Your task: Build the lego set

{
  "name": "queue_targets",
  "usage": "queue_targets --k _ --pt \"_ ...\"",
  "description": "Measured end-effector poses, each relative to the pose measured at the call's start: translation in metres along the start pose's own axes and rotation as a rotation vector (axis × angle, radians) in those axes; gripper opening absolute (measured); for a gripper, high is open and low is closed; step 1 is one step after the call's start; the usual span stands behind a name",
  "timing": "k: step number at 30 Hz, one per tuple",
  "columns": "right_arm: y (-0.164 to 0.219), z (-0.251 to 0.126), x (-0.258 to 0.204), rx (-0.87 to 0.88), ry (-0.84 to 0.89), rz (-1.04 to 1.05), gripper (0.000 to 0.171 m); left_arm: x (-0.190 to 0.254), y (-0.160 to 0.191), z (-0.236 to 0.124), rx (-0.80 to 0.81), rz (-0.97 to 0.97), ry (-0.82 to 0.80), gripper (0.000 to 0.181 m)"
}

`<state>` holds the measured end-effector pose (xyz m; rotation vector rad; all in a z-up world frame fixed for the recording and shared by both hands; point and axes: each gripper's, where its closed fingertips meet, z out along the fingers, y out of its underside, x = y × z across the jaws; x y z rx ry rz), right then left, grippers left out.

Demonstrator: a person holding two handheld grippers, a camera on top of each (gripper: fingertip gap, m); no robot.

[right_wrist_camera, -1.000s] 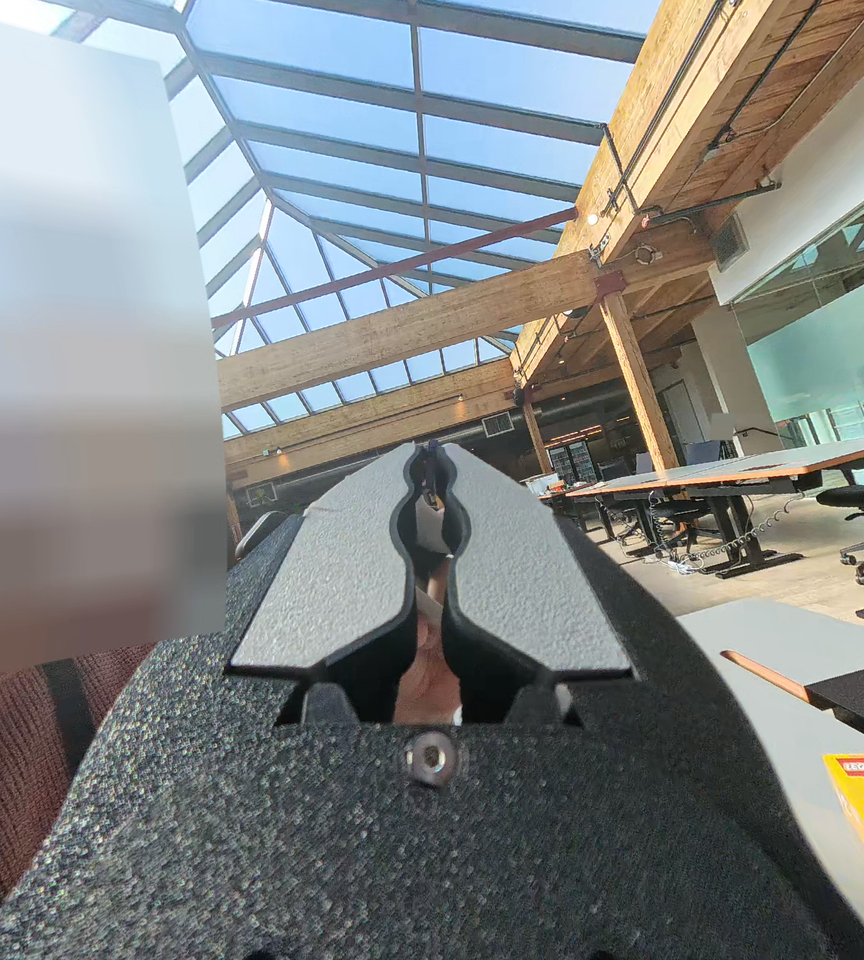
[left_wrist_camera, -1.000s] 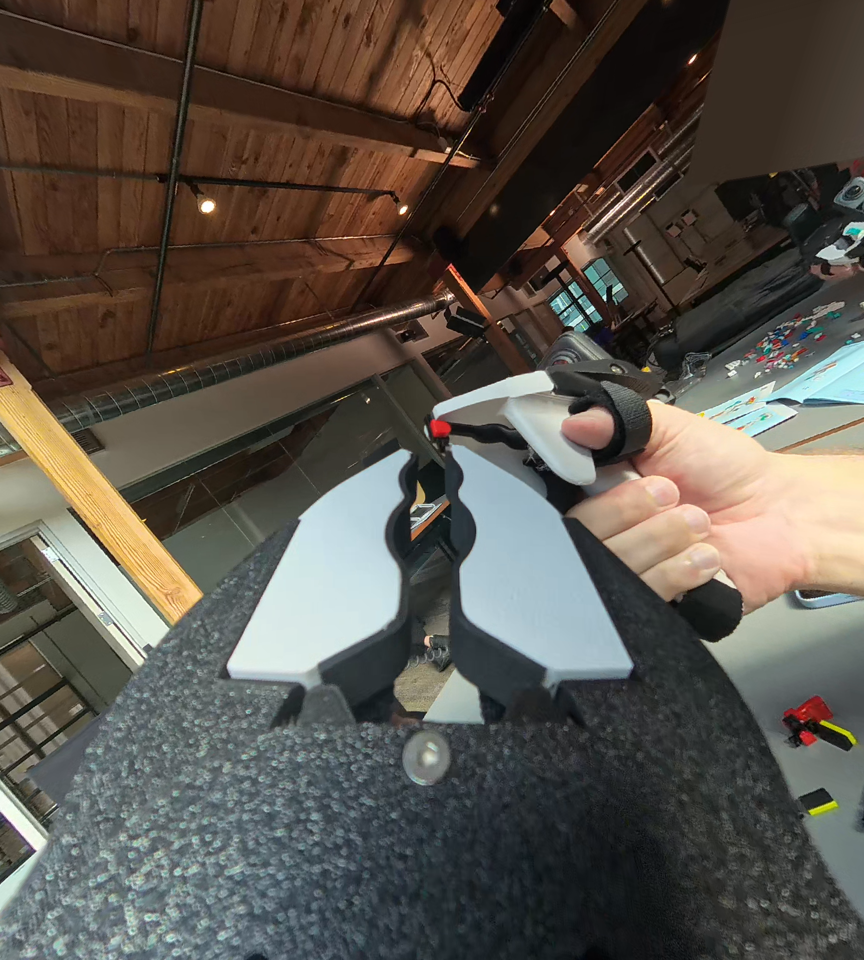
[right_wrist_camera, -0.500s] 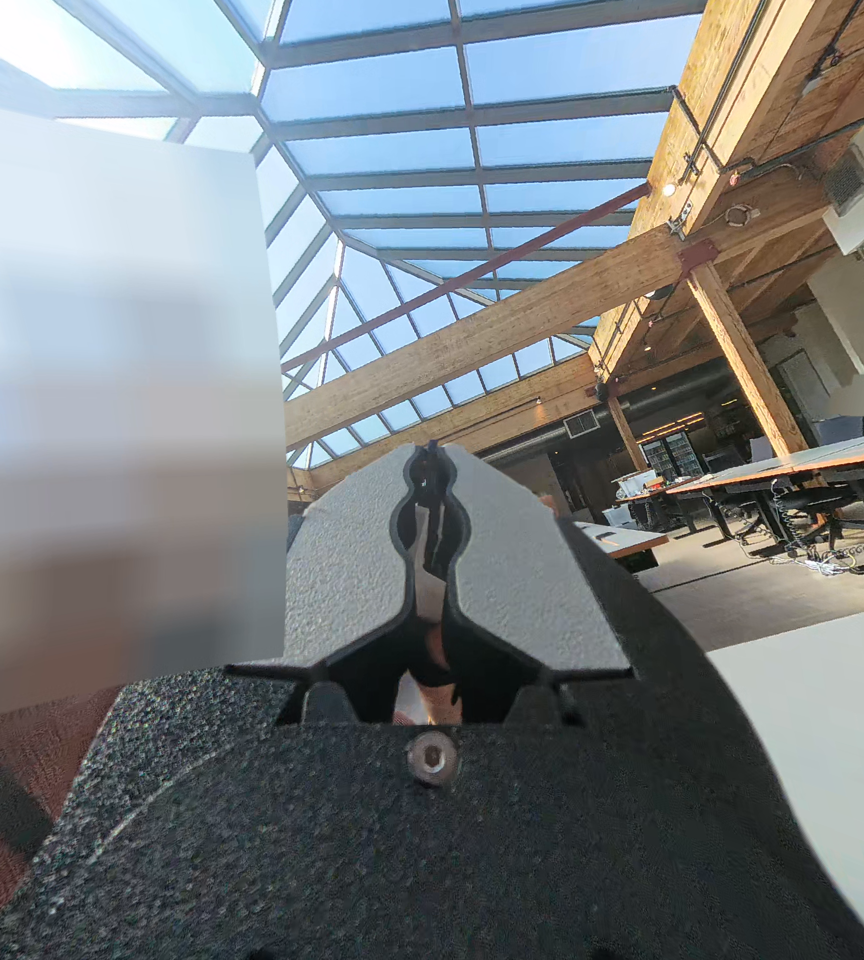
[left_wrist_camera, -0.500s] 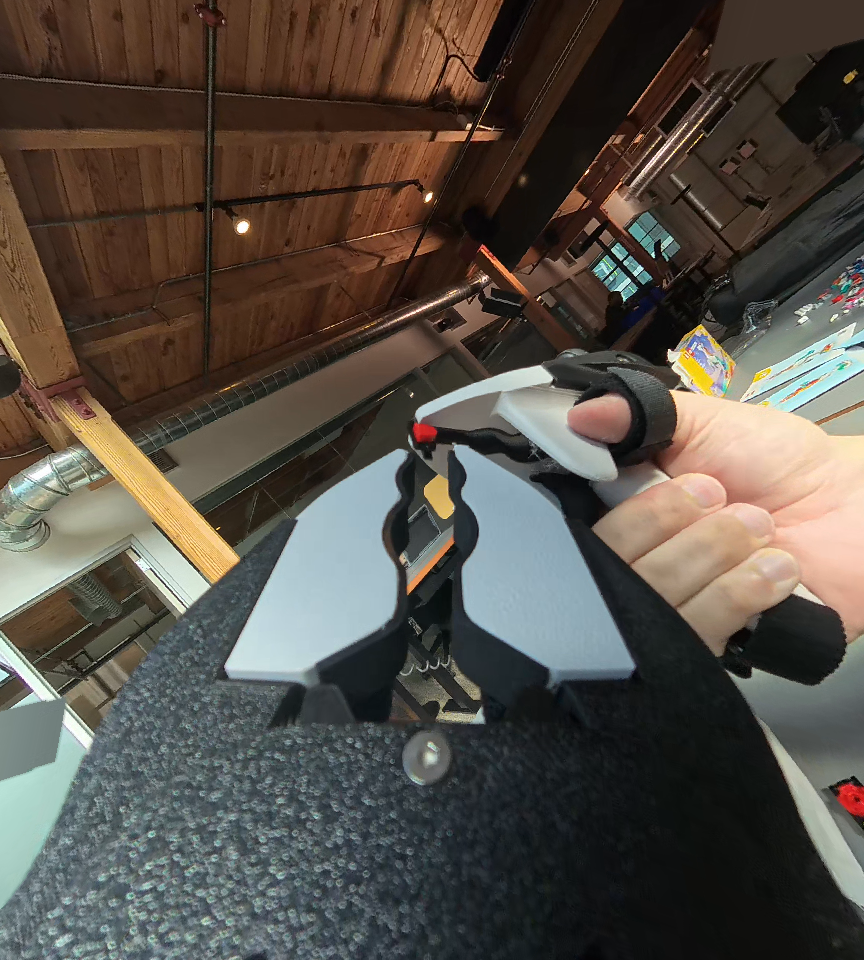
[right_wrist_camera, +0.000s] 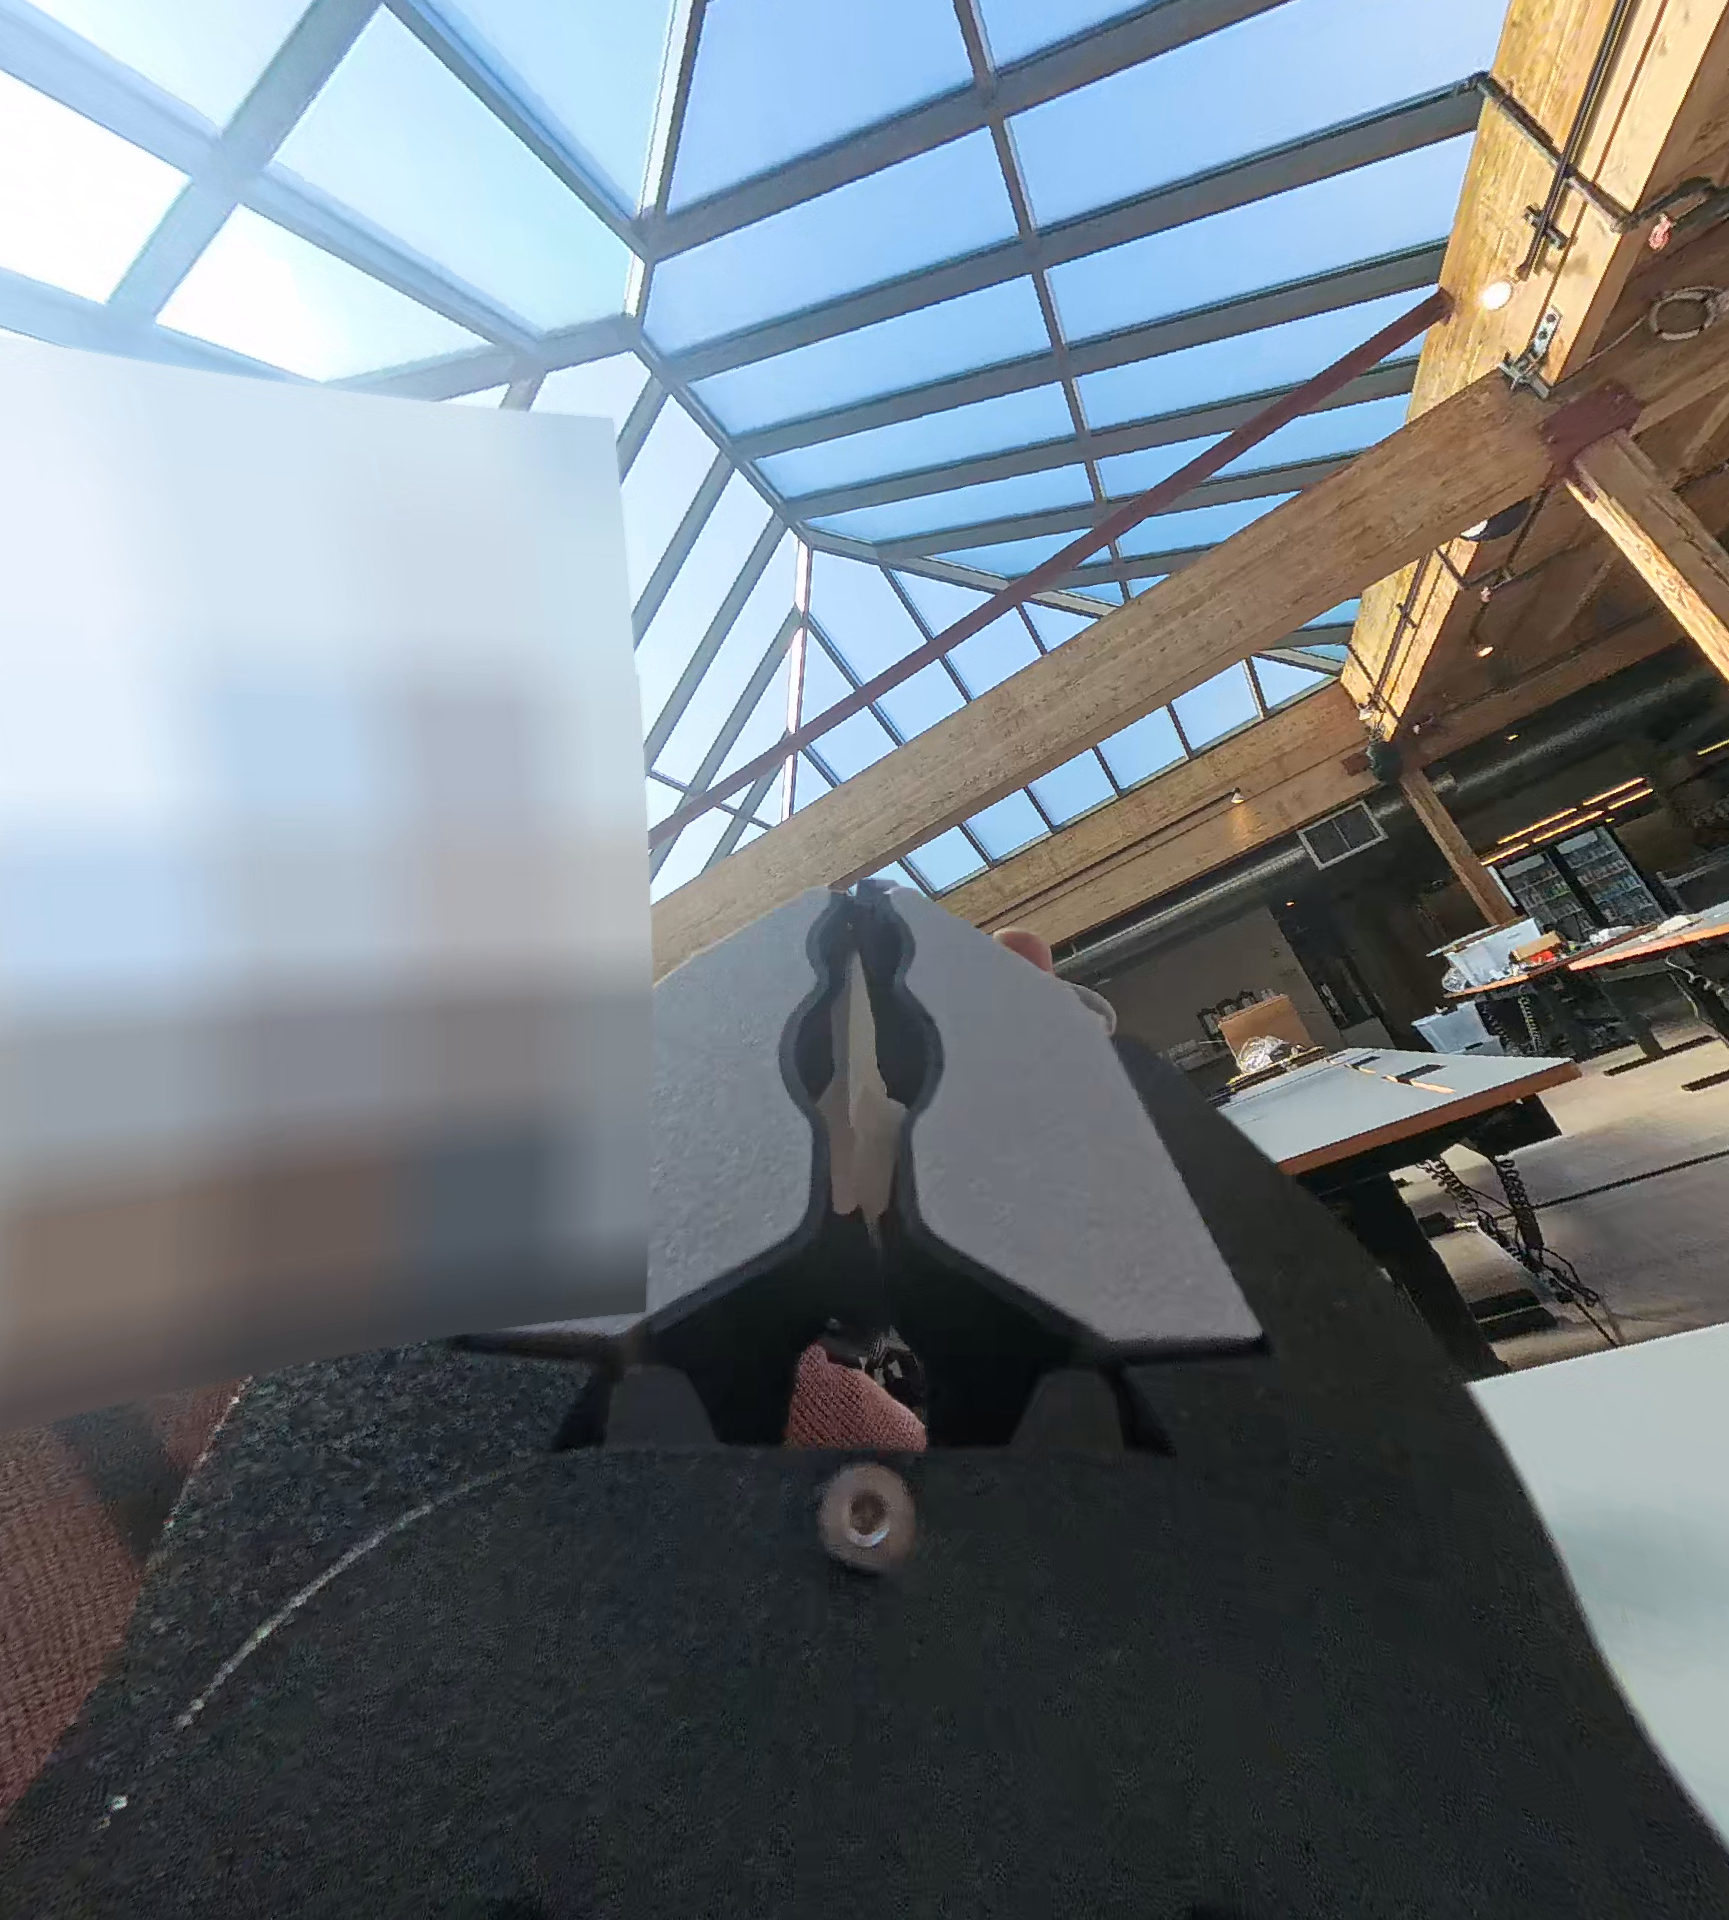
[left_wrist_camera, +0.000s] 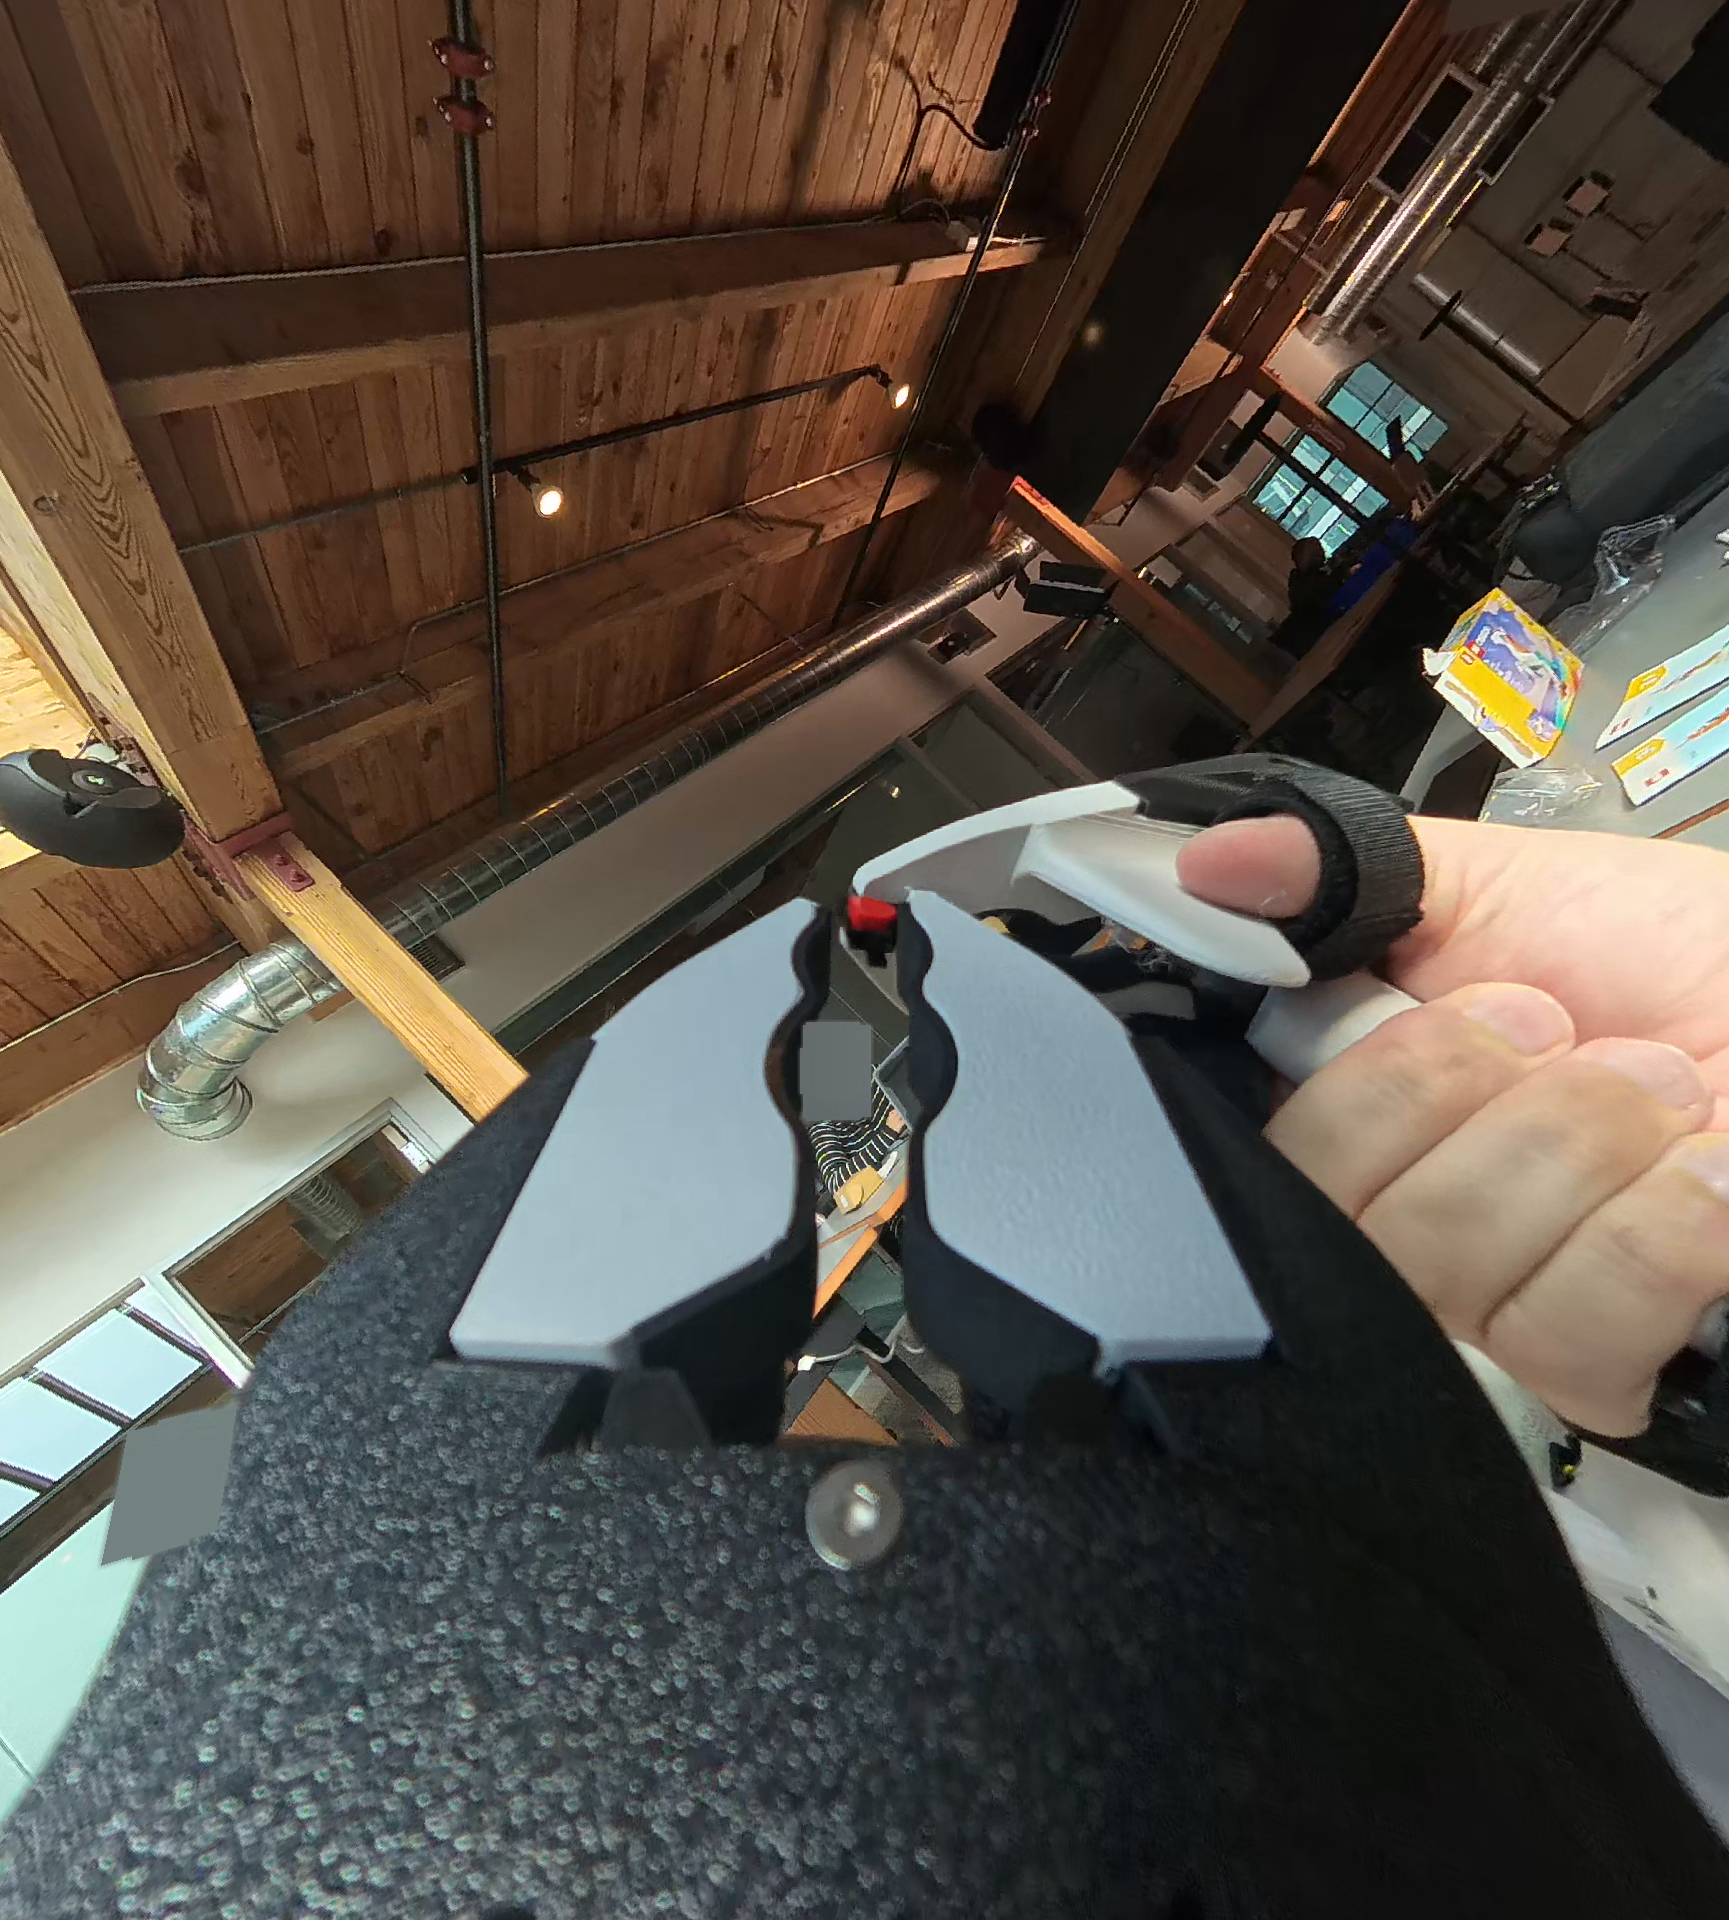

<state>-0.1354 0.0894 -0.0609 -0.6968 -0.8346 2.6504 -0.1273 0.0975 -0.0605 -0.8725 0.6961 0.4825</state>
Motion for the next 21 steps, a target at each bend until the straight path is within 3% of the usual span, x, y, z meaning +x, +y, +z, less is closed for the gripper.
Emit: queue_targets --k 13,21 --pt "-0.001 0.001 0.003 0.009 0.013 0.018 0.005 -0.002 0.005 -0.002 -0.014 0.039 0.025 0.008" --pt "-0.04 -0.022 0.019 -0.112 0.404 -0.419 0.01 -0.03 0.021 -0.01 -0.056 0.002 0.002 0.008"
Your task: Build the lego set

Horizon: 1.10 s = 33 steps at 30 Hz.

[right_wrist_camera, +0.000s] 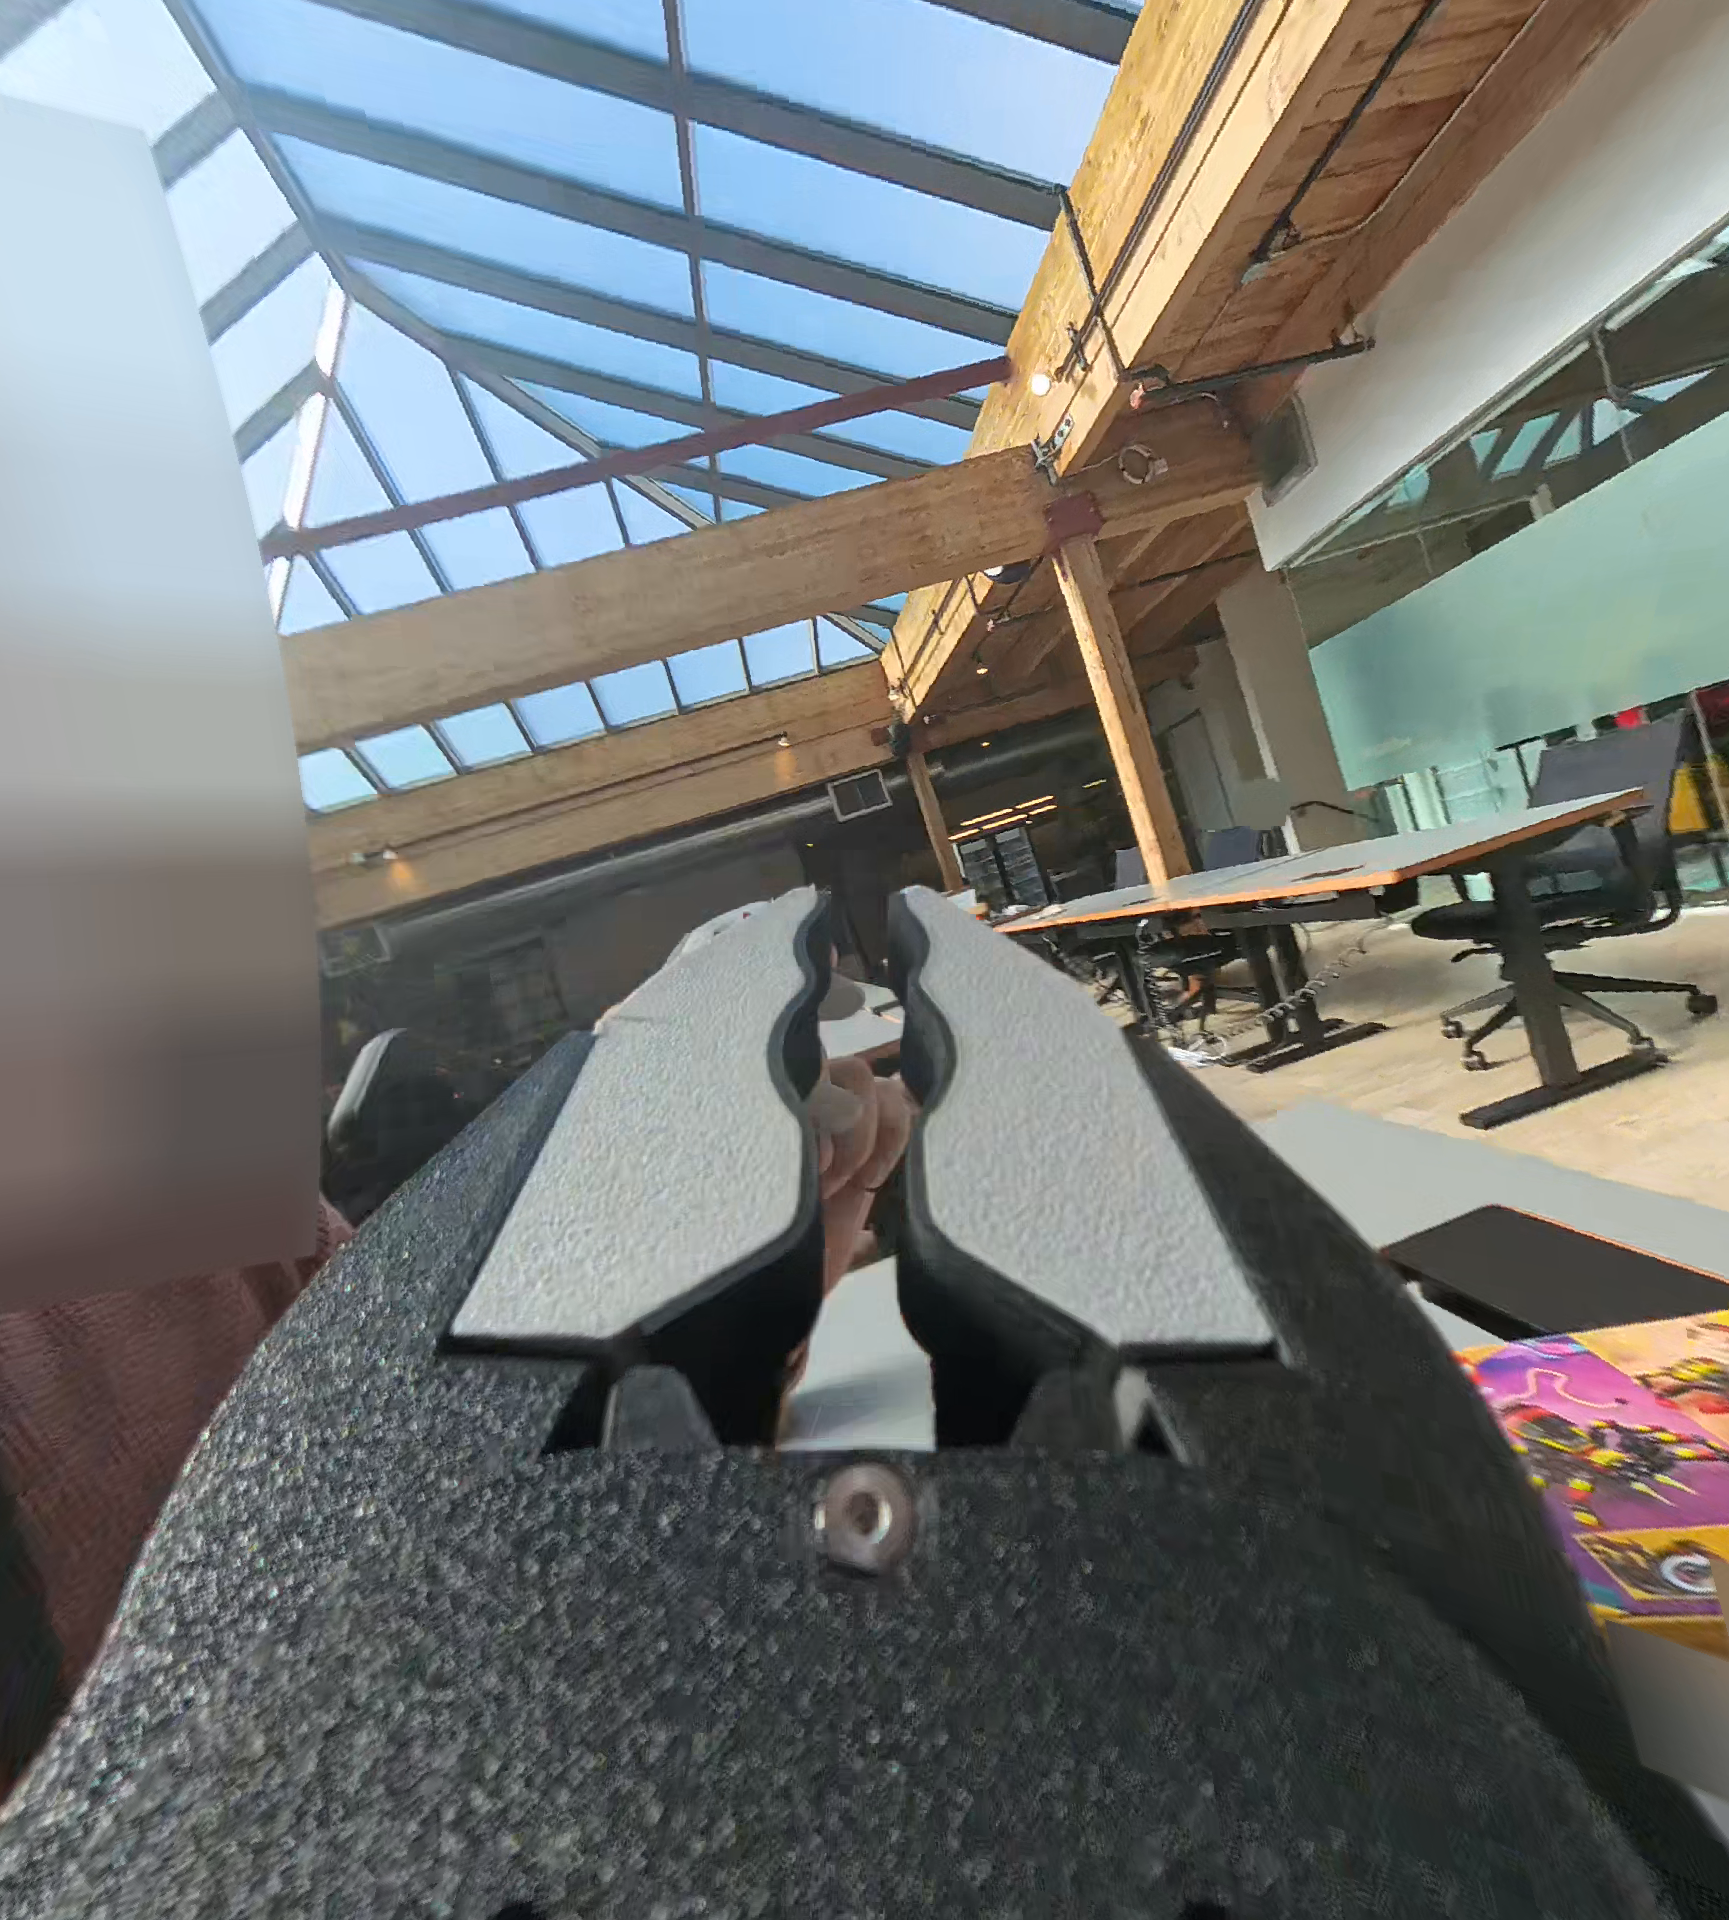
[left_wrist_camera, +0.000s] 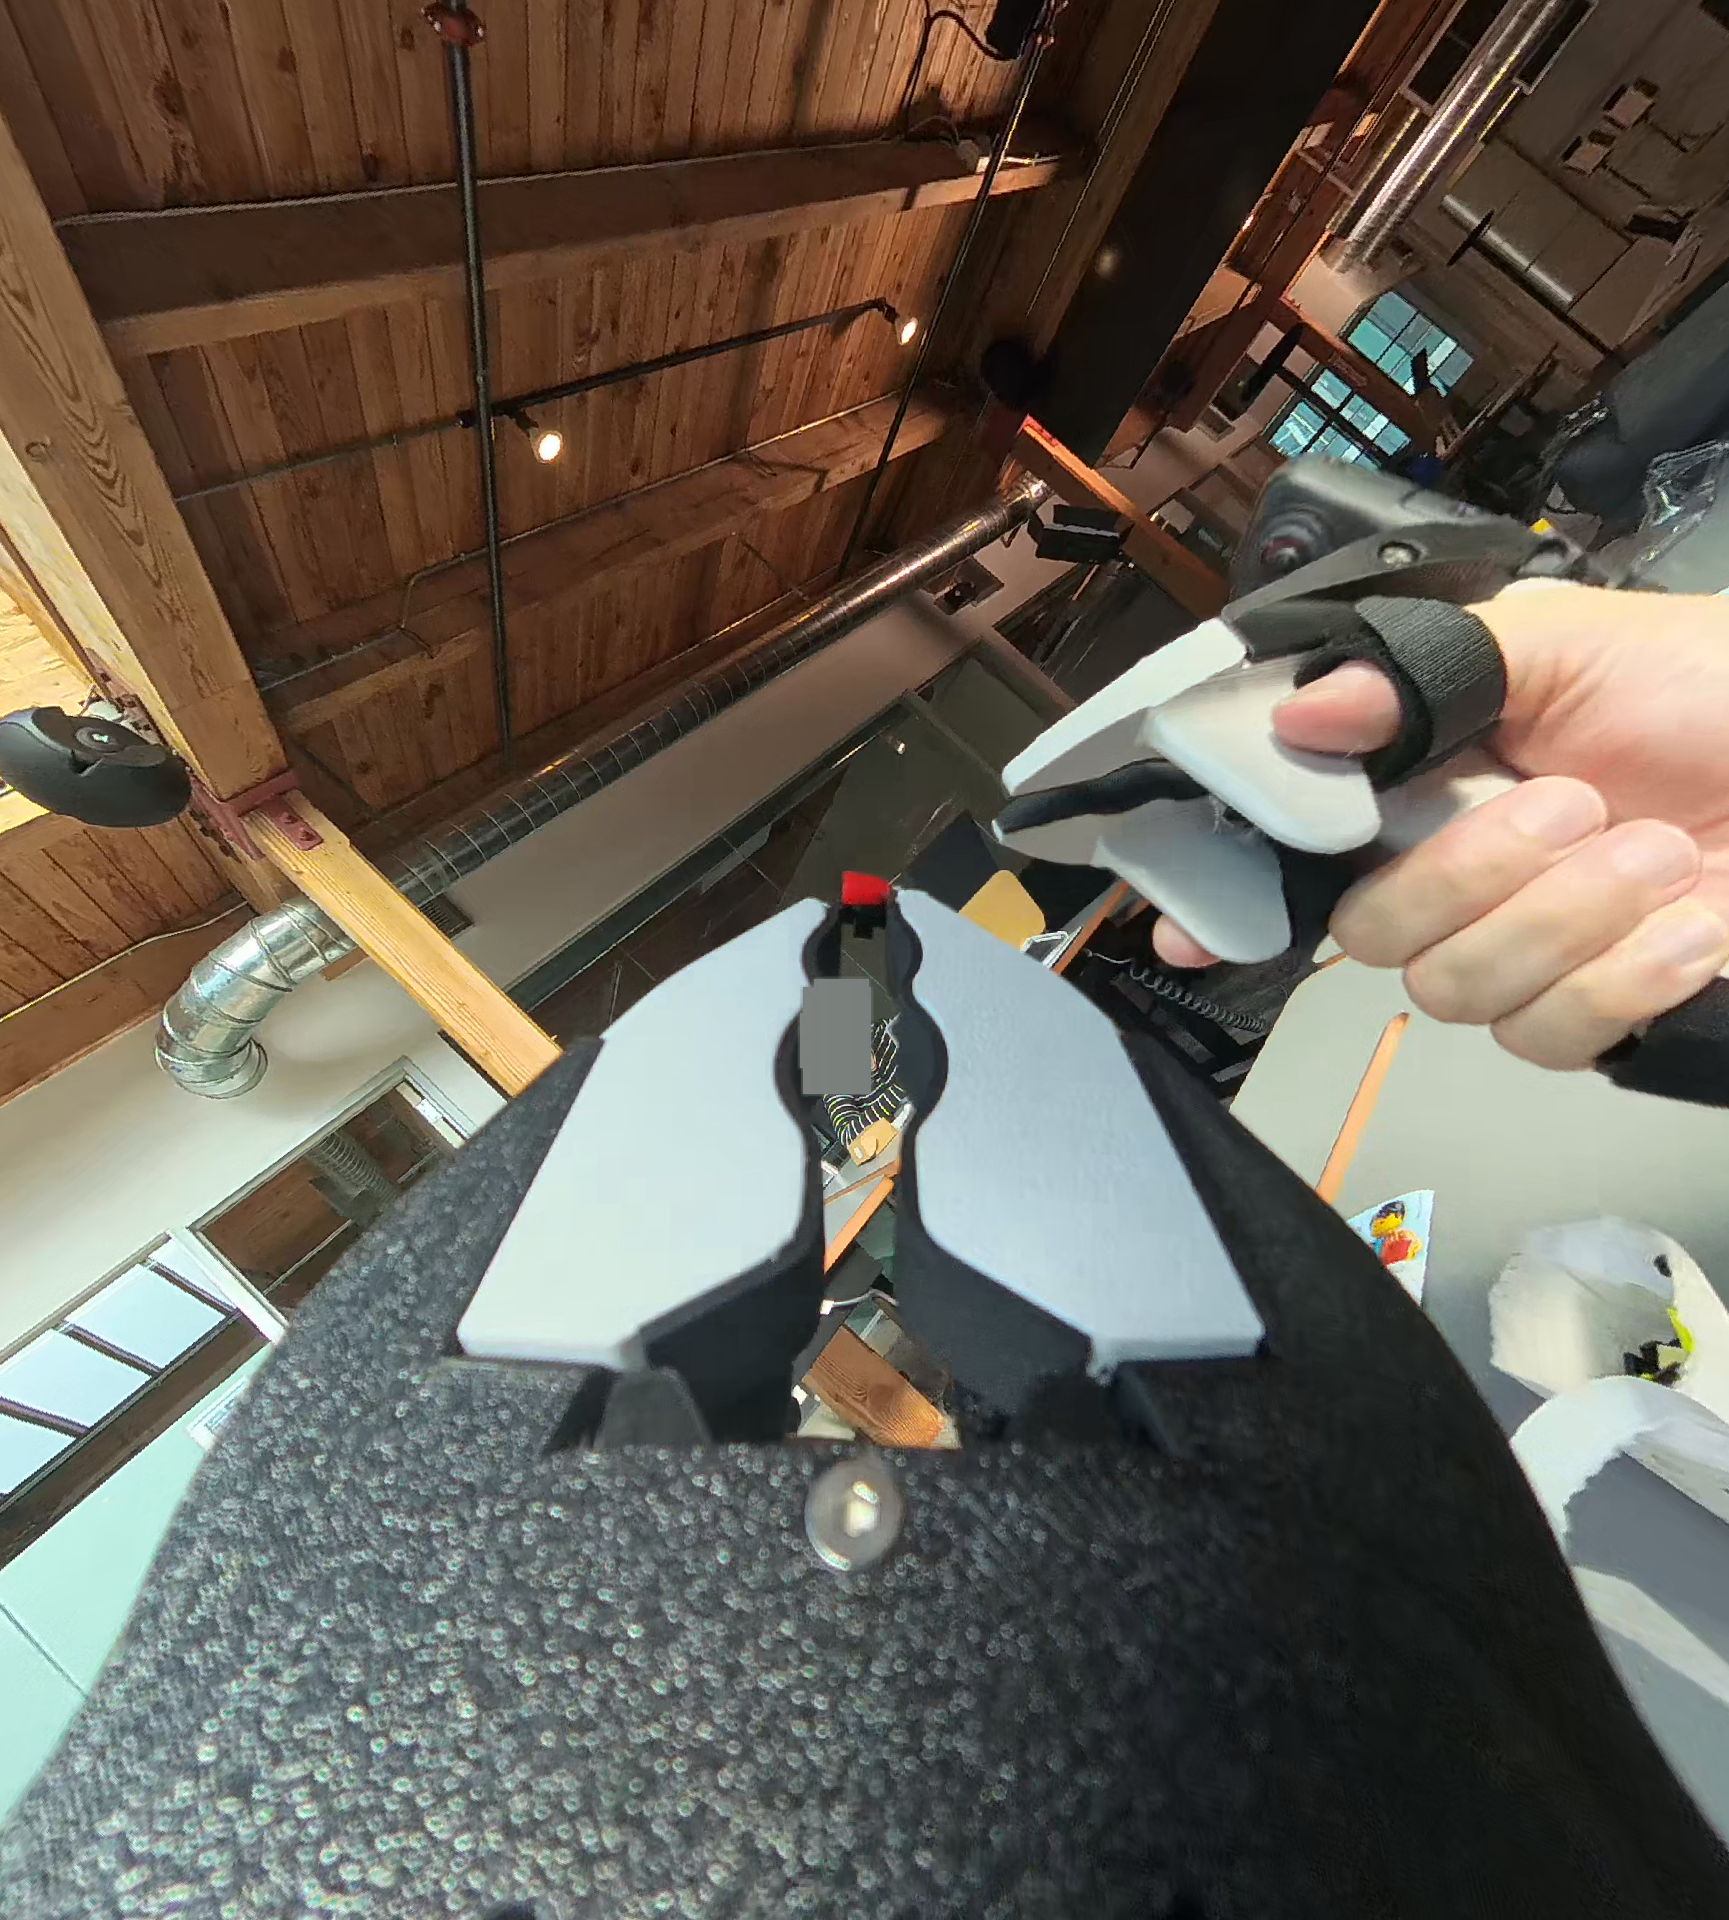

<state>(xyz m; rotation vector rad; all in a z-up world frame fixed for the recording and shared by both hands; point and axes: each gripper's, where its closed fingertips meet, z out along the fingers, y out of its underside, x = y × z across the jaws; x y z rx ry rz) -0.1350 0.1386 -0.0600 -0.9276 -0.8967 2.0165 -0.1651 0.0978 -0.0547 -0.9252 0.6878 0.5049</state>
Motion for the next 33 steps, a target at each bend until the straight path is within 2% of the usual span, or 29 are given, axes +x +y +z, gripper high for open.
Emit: queue_targets --k 4,7,11,15,21,27,30,33 --pt "0.005 0.0 0.005 -0.219 0.282 -0.454 0.008 -0.005 0.007 0.0 0.011 -0.064 -0.017 0.007" --pt "0.022 0.011 -0.012 -0.35 0.34 -0.702 0.008 -0.002 0.01 0.0 -0.002 0.021 -0.051 0.008" --pt "0.033 0.021 -0.022 -0.381 0.398 -0.914 0.007 0.011 0.008 0.004 -0.02 0.142 -0.047 0.008" --pt "0.039 0.024 -0.024 -0.405 0.404 -0.936 0.008 0.023 0.006 0.006 -0.035 0.247 -0.04 0.008" --pt "0.037 0.021 -0.021 -0.418 0.43 -0.957 0.011 0.023 0.005 0.005 -0.043 0.303 -0.057 0.008" --pt "0.041 0.022 -0.023 -0.417 0.397 -0.9 0.009 0.023 0.004 0.004 -0.044 0.409 -0.081 0.008" --pt "0.045 0.023 -0.022 -0.438 0.404 -0.917 0.016 0.022 0.007 0.005 -0.073 0.417 -0.087 0.008" --pt "0.044 0.023 -0.023 -0.43 0.399 -0.92 0.013 0.022 0.005 0.004 -0.058 0.438 -0.09 0.008"
